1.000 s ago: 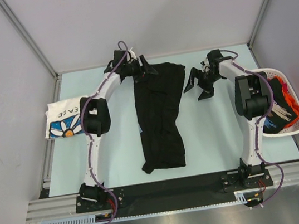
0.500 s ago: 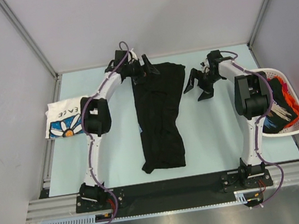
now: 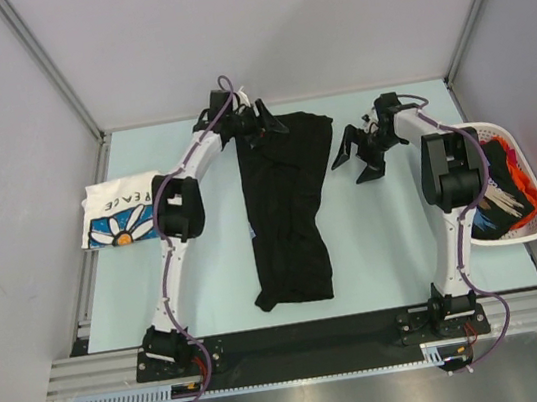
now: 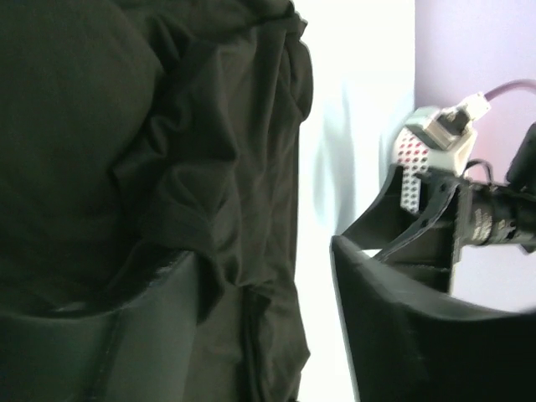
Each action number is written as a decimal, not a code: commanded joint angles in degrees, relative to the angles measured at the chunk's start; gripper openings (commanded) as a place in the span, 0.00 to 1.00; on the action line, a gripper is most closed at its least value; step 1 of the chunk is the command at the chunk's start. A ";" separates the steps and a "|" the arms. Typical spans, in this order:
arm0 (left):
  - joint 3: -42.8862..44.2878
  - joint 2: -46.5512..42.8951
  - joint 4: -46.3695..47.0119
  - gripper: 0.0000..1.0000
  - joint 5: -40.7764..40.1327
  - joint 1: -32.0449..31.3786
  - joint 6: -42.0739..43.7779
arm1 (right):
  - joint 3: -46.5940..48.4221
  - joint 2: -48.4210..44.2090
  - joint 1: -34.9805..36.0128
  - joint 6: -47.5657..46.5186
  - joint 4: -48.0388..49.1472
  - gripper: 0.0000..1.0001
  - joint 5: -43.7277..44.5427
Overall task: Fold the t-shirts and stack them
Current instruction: Fold the tshirt
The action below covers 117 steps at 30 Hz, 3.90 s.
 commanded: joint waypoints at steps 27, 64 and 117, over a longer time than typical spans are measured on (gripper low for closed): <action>-16.70 -18.07 -9.21 1.00 0.30 -1.39 10.47 | 0.58 0.68 -1.12 0.04 0.42 0.97 -1.22; 2.37 2.04 -7.79 0.00 1.17 1.34 1.68 | 3.39 2.44 -1.03 0.13 -0.98 0.97 -1.93; -4.99 -4.27 10.83 1.00 1.26 14.88 -7.90 | -1.35 -1.16 1.43 2.85 1.21 0.97 -1.49</action>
